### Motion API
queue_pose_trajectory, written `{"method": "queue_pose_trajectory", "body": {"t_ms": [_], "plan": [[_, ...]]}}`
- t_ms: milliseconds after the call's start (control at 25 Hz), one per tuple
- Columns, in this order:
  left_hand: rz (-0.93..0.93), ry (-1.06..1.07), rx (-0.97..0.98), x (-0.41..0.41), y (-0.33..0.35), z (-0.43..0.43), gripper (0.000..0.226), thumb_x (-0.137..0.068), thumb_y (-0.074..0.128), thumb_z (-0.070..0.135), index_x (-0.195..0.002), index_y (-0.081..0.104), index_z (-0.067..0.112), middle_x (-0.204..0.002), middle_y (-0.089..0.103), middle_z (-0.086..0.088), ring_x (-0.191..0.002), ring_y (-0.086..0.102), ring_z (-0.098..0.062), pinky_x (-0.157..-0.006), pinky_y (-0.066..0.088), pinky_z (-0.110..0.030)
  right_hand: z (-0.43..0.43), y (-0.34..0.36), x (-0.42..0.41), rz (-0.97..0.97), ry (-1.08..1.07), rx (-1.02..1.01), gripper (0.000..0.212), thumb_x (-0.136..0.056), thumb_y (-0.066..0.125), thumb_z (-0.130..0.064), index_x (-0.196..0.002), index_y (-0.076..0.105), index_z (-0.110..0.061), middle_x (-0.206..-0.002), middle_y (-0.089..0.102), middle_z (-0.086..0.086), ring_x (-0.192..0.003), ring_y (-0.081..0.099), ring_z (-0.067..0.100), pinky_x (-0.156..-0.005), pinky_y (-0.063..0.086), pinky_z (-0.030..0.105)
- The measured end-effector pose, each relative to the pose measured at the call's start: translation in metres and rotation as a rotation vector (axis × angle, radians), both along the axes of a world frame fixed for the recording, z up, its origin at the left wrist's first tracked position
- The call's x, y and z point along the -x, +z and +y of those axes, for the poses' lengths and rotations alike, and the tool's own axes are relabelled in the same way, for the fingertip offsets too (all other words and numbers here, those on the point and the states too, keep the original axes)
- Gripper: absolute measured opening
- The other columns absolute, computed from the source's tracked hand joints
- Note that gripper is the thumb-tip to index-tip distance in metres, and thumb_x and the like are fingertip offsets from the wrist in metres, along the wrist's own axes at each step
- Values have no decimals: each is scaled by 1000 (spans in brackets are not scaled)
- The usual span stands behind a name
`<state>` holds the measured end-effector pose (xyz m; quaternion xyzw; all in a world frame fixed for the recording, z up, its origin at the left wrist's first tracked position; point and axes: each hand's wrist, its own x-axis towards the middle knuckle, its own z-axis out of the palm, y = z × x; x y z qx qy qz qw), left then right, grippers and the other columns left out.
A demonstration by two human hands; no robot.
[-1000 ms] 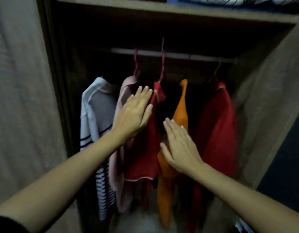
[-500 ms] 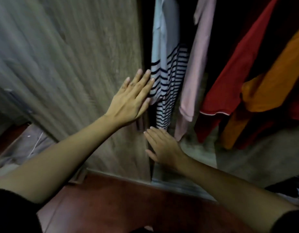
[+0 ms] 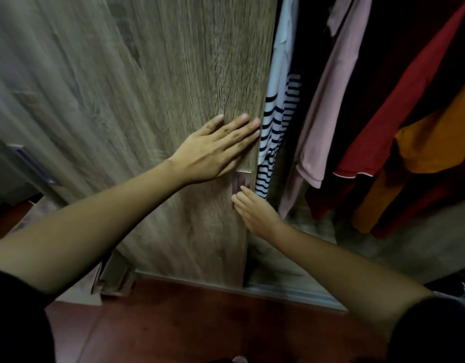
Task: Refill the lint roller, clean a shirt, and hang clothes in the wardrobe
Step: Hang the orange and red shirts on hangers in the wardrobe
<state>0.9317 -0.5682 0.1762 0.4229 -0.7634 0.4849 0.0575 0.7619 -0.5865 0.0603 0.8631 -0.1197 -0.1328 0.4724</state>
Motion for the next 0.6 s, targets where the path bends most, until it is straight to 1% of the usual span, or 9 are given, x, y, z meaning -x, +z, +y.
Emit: {"method": "queue_pose_trajectory", "body": {"t_ms": [80,160,240,320,400,480,600], "plan": [[-23,-31,-21,8,0,-4,51,-97,25,28,-145,30,11,-151,32,-3,-139,26,-17,-113,8,-39,0,4,6,-27,-39,-41,49,-97,27,-28,-142,29,-8,-143,36,6,-131,32,23,-117,11,39],[-67,-69,-15,21,3,-13,52,-96,27,26,-146,29,11,-152,31,-3,-140,24,-17,-114,6,-40,-3,4,22,-13,-98,-41,47,-96,30,-27,-139,34,-10,-139,40,4,-128,36,22,-116,15,39],[-101,-128,-14,43,8,-27,52,-95,28,24,-145,30,10,-151,34,-3,-139,24,-16,-113,5,-40,-7,4,48,-11,-158,-62,48,-96,32,-28,-140,33,-10,-140,38,4,-129,36,22,-116,16,39],[-112,-192,-19,73,10,-41,52,-96,19,24,-145,32,9,-151,35,-4,-140,24,-16,-114,4,-39,-10,3,79,-27,-213,-71,49,-95,33,-28,-141,31,-9,-140,38,5,-129,36,22,-116,16,40],[-121,-232,-14,106,8,-54,52,-97,16,25,-145,31,8,-151,34,-5,-140,25,-17,-114,3,-39,-15,-1,111,-29,-273,-64,50,-96,34,-27,-142,28,-8,-140,36,7,-130,34,24,-116,15,41],[-120,-280,17,142,6,-68,51,-98,21,26,-144,32,8,-151,35,-5,-140,28,-18,-114,3,-39,-19,-7,146,-1,-344,-47,54,-95,38,-29,-143,26,-8,-143,32,9,-133,30,26,-117,13,42],[-111,-364,43,202,4,-89,51,-95,33,25,-143,35,7,-150,37,-6,-139,33,-19,-114,3,-39,-20,-10,206,35,-482,-10,60,-90,45,-33,-142,28,-10,-145,30,10,-135,26,28,-118,9,43]]}}
